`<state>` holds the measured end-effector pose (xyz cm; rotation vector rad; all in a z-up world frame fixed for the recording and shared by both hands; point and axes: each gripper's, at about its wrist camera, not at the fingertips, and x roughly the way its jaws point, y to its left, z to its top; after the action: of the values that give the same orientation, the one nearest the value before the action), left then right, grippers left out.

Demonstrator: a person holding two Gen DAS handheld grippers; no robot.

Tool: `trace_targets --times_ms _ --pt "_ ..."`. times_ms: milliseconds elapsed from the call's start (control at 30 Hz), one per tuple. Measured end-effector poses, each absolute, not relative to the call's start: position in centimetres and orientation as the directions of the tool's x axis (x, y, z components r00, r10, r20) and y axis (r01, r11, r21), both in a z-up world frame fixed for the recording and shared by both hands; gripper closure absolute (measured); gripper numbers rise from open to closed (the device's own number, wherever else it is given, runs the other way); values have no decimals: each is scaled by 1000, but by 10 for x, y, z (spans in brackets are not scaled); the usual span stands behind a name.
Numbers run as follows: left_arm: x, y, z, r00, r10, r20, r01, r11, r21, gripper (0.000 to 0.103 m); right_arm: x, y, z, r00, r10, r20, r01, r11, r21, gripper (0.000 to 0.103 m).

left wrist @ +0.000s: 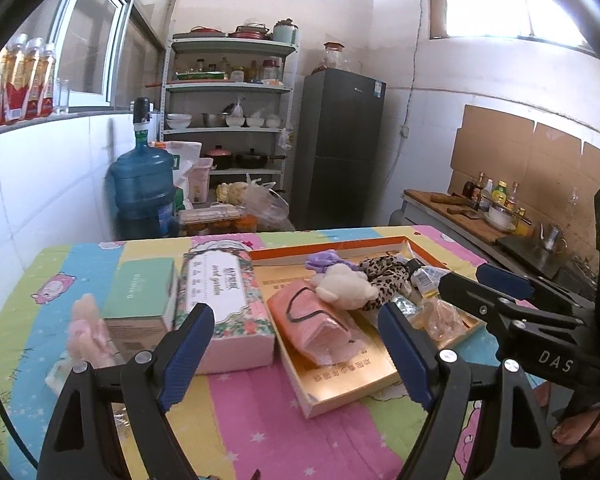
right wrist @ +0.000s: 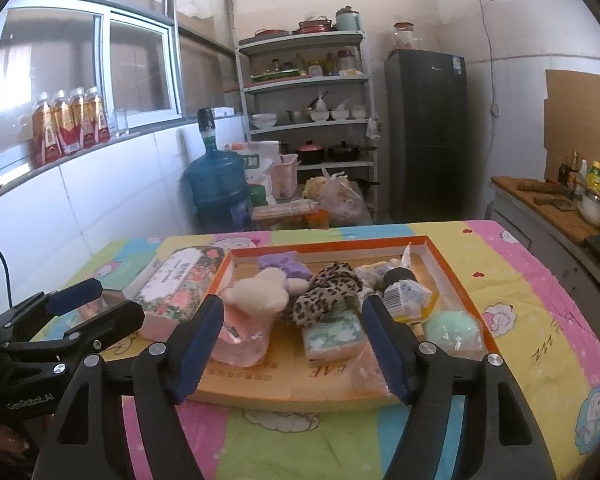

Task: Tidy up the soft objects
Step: 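Move both tools back from the box toward the remaining items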

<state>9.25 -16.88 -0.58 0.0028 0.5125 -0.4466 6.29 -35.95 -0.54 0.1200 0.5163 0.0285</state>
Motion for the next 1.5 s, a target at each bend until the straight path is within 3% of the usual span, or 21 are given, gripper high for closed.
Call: trace_targets --times_ms 1500 --pt "53 2 -21 855 -226 -467 187 974 -128 19 48 -223 -9 844 189 -502 -147 982 122 29"
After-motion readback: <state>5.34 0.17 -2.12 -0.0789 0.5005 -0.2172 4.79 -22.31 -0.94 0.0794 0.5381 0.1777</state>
